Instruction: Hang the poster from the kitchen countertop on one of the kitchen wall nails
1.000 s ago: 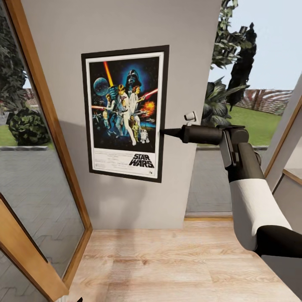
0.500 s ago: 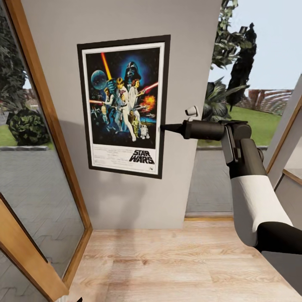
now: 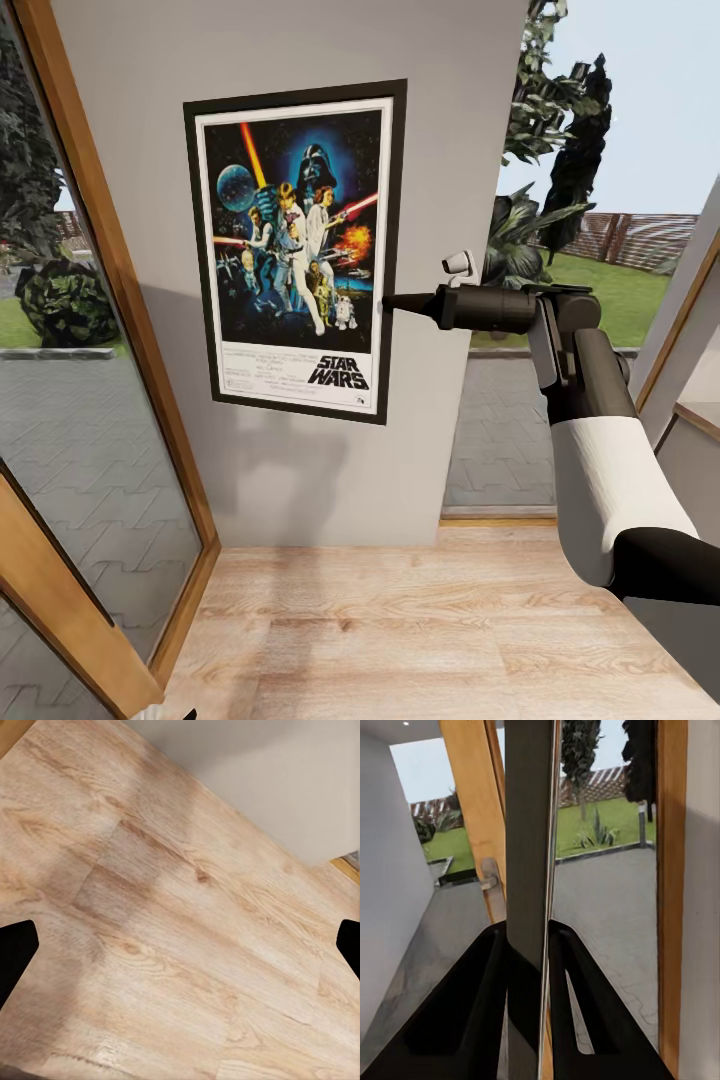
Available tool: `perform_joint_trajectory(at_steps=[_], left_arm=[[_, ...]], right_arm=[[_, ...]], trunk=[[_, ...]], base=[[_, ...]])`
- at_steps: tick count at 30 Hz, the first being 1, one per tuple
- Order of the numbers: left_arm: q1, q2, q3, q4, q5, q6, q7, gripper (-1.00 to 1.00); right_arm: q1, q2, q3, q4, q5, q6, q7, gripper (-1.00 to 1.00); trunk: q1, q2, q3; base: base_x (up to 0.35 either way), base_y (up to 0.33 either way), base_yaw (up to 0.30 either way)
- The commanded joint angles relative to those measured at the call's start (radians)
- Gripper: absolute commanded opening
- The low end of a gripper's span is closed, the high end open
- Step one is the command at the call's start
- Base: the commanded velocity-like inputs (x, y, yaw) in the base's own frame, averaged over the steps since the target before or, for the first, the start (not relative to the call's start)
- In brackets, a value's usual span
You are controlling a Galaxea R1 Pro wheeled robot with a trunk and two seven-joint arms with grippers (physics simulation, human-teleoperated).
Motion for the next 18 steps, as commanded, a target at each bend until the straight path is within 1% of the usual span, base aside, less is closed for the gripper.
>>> perform_joint_trajectory(at_steps=[1,18], left_arm=[[-0.001,0.000,-0.008,0.001,0.007,-0.005,-0.003,1.00],[-0.001,0.000,-0.008,0.001,0.007,-0.005,-0.003,1.00]], right_arm=[[-0.001,0.000,0.000,0.000,-0.005,0.012,0.004,-1.00],[-0.001,0.000,0.001,-0.013,-0.005,0.012,0.004,-1.00]], trunk=[[0.001,-0.002,-0.002],[0.001,-0.002,-0.002]], base=[[0.000,0.000,0.000],[0.000,0.000,0.000]])
